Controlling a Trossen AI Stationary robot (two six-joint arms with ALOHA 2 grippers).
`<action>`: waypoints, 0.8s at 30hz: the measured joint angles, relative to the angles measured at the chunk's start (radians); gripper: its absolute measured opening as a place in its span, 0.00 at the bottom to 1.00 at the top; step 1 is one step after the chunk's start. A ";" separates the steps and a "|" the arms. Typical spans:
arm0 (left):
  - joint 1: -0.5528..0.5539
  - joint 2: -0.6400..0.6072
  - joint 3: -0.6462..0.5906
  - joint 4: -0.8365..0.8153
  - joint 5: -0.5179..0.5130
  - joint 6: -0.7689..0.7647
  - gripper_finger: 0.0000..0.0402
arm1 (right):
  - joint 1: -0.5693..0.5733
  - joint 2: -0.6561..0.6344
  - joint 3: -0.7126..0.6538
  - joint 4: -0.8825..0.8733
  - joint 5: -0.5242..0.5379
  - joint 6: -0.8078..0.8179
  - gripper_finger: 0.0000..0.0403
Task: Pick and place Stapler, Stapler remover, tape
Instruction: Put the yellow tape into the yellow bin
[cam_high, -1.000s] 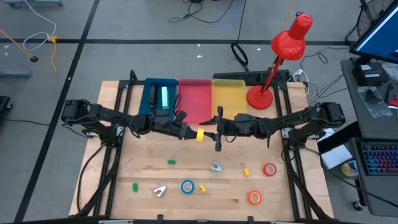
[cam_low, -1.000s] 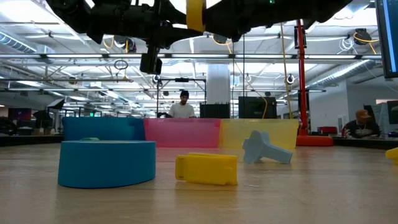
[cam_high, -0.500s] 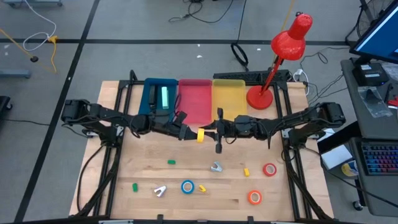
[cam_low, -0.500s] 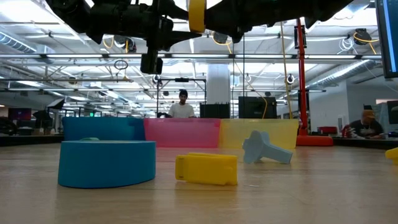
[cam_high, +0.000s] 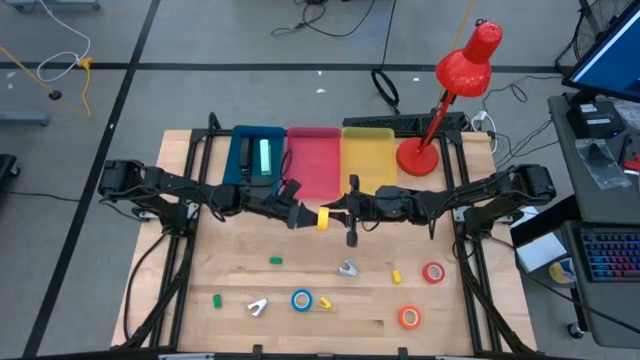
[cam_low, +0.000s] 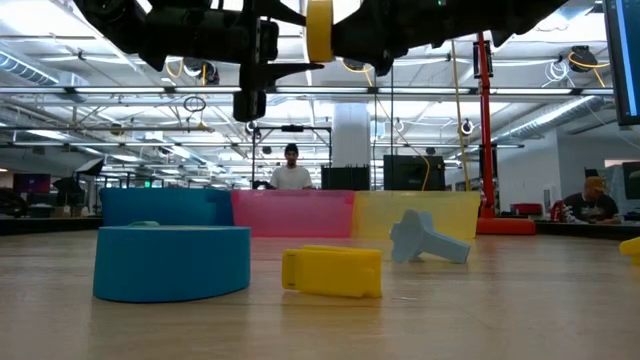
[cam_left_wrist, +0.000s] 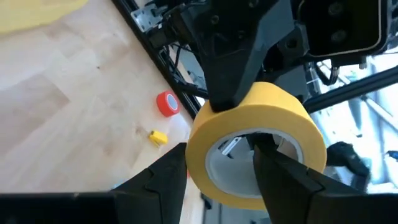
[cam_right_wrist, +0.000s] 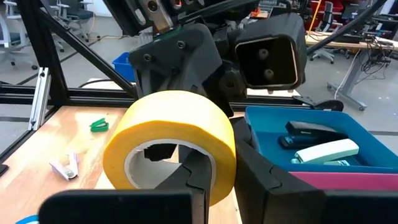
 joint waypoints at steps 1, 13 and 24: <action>0.001 0.000 0.000 -0.009 -0.001 0.018 0.46 | 0.000 -0.001 0.000 -0.007 0.002 0.000 0.08; 0.002 0.000 0.000 -0.129 0.001 0.062 0.46 | -0.014 -0.078 0.000 -0.222 0.142 -0.012 0.08; 0.002 0.000 0.000 -0.249 -0.064 0.114 0.46 | -0.115 -0.143 0.000 -0.436 0.292 -0.019 0.08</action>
